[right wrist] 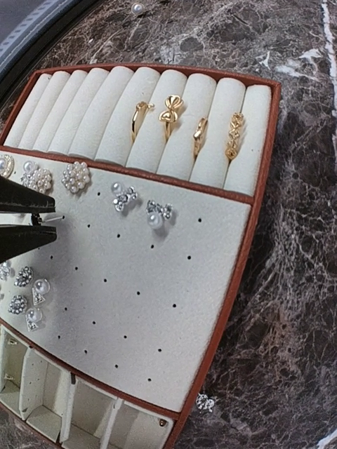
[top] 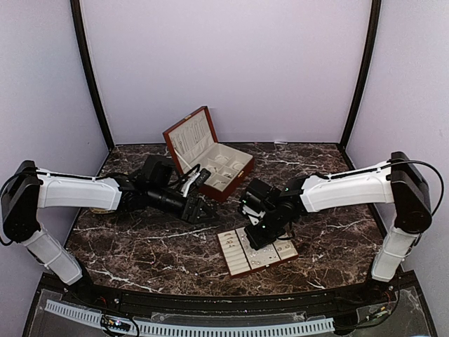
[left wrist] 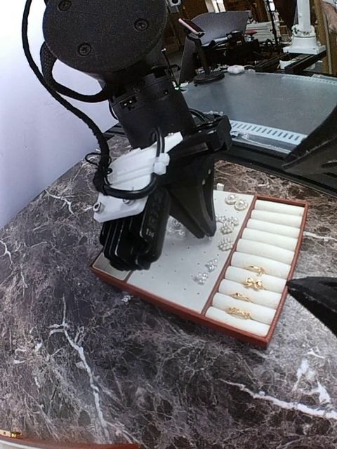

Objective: Organize the mixed jewelry
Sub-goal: Insert the earring into the earring holder.

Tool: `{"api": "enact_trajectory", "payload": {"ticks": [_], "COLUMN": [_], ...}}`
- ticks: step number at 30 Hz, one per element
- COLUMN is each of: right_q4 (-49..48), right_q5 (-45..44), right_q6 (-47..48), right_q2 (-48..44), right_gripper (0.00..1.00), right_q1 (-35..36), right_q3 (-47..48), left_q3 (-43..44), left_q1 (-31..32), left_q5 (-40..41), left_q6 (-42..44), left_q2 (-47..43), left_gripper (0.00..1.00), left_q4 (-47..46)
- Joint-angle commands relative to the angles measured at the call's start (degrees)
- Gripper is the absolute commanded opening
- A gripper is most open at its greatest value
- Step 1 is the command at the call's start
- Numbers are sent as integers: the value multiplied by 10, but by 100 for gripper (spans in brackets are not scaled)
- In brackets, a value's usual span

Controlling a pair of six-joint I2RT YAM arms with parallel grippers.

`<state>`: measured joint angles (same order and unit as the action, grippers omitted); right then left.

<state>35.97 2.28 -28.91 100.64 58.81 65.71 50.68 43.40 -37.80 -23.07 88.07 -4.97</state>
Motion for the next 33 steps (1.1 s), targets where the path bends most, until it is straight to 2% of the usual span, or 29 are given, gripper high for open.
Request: {"api": "enact_trajectory", "payload": {"ticks": [1,33], "right_q4": [-1,30], "right_q5": [-13,-37], "right_q6": [7,19], "right_q2": [11,55], "right_gripper": [3,6], "right_q1": [-1,3], "right_q3": [10,53], "left_q3": [16,17], "left_q1": [3,3], "left_q5": [1,1], "left_q6": [10,10], "left_q2": [0,-2], "left_gripper": [53,52], "left_q4": [10,12]}}
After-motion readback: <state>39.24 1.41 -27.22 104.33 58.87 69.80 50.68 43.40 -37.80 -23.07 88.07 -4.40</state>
